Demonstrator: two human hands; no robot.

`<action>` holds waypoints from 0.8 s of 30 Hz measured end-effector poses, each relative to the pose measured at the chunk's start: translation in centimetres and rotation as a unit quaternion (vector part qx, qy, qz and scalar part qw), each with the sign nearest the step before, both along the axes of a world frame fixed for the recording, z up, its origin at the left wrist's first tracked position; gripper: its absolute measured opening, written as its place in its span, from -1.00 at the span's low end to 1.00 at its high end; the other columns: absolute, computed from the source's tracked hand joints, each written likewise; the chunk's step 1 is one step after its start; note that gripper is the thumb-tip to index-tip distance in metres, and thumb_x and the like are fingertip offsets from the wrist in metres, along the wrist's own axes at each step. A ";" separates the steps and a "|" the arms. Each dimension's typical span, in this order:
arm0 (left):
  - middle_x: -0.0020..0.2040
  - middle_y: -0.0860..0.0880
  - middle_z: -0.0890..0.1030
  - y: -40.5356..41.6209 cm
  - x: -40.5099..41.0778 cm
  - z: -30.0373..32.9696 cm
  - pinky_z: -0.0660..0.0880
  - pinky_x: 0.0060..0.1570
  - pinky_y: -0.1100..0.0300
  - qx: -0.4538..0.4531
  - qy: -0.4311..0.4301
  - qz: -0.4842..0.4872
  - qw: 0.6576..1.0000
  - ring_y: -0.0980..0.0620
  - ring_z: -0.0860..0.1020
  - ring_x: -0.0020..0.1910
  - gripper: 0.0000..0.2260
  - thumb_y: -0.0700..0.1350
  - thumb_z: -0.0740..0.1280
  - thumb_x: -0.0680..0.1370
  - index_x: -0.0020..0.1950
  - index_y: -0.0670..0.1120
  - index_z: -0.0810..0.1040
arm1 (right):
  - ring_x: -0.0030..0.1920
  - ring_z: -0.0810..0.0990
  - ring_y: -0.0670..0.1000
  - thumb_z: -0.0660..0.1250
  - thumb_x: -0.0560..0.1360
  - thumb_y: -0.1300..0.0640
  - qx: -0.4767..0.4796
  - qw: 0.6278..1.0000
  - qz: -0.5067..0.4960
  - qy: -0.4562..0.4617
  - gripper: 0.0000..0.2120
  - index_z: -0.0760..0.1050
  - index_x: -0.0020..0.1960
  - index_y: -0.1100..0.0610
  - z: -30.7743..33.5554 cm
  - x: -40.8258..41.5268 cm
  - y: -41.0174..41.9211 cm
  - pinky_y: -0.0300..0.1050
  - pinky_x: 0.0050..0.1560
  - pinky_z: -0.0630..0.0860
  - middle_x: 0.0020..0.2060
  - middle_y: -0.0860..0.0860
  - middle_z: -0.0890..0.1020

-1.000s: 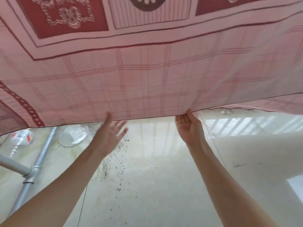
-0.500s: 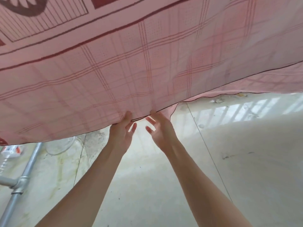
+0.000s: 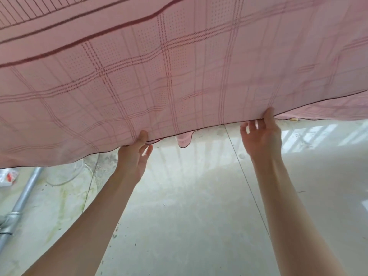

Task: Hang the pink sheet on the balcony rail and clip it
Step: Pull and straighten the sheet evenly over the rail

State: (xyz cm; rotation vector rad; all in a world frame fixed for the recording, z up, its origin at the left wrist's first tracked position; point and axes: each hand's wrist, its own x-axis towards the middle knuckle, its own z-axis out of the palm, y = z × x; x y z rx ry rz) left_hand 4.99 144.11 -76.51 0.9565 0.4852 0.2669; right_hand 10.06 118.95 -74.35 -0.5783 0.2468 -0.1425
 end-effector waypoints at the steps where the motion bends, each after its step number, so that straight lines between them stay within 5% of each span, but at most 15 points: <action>1: -0.12 0.08 0.56 0.0 0.1 -0.1 0.45 -0.09 0.22 -0.001 0.001 0.001 1.000 0.16 0.53 -0.18 -0.82 -0.28 0.30 0.52 -0.06 0.02 0.49 | -0.09 0.50 -0.09 0.25 0.55 0.06 -0.011 1.000 0.004 0.008 -0.92 0.48 -0.03 0.05 -1.0 -0.2 -0.2 -0.20 -0.13 0.39 -0.23 -0.13 0.58; 12: -0.19 0.08 0.54 2.2 -0.5 -1.1 0.46 -0.26 0.31 0.003 0.030 0.031 0.999 0.17 0.48 -0.28 -0.87 -0.24 0.34 0.50 -0.11 0.00 0.50 | 0.00 0.51 -0.10 0.19 0.59 0.04 -0.062 0.993 0.049 0.090 -0.89 0.49 0.00 0.00 -6.1 -0.3 2.4 -0.18 -0.05 0.39 -0.03 -0.10 0.55; 17: -0.16 0.06 0.54 3.0 -1.0 -1.1 0.45 -0.23 0.29 -0.001 0.033 0.040 0.999 0.15 0.48 -0.22 -0.88 -0.24 0.35 0.49 -0.08 -0.02 0.50 | 0.21 0.47 0.04 0.24 0.55 0.06 0.026 0.994 0.054 0.093 -0.86 0.48 0.08 0.07 -5.6 0.9 3.6 -0.09 0.07 0.44 0.03 0.00 0.54; 21: -0.17 0.04 0.55 2.9 -1.7 -1.2 0.49 -0.32 0.32 -0.022 0.030 0.037 0.999 0.14 0.48 -0.25 -0.88 -0.25 0.33 0.49 -0.07 -0.04 0.50 | 0.46 0.19 0.12 0.34 0.41 -0.05 0.055 0.977 0.197 0.062 -0.38 0.26 0.40 0.08 -4.9 -0.1 6.2 0.04 0.28 0.35 0.40 0.09 0.28; 24: -0.19 0.02 0.55 3.0 -2.2 -1.1 0.49 -0.36 0.33 -0.037 0.030 0.038 0.998 0.13 0.48 -0.27 -0.88 -0.25 0.33 0.49 -0.06 -0.05 0.50 | 0.47 0.17 0.10 0.22 0.48 -0.15 0.020 0.959 0.283 0.007 -0.48 0.28 0.38 0.01 -4.1 -0.6 8.6 0.09 0.38 0.21 0.43 0.02 0.29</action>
